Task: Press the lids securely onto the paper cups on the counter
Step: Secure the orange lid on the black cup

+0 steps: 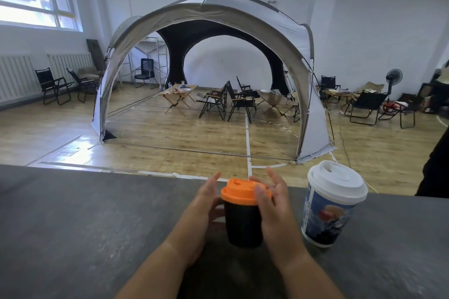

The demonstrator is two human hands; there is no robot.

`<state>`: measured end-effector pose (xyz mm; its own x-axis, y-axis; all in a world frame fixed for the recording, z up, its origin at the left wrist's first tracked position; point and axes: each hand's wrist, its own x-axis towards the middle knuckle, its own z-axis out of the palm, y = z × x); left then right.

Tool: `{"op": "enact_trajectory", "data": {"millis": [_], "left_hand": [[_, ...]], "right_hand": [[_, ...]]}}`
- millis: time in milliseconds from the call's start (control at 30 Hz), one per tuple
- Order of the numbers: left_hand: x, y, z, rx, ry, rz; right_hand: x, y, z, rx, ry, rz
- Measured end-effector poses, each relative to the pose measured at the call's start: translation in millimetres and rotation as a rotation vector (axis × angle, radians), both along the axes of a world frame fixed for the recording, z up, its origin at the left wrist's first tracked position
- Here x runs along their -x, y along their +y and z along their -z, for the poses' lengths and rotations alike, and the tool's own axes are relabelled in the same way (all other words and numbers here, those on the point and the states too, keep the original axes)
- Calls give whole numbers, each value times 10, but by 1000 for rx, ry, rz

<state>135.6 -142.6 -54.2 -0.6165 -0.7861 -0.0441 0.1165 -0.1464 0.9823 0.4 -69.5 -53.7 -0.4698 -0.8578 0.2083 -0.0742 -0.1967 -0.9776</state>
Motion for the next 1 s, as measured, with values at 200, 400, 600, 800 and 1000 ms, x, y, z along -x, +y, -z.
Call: {"op": "enact_trajectory", "data": {"millis": [200, 400, 600, 800, 1000], "left_hand": [[13, 53, -3, -86, 53, 68], [2, 27, -11, -114, 82, 0], [2, 41, -26, -227, 172, 79], [-2, 75, -52, -204, 151, 60], [23, 32, -13, -158, 162, 0]], "right_hand": [[63, 23, -97, -83, -183, -39], [15, 34, -79, -18, -62, 16], [18, -11, -43, 24, -350, -88], [35, -8, -52, -10, -234, -16], [67, -10, -27, -22, -302, -65]]}}
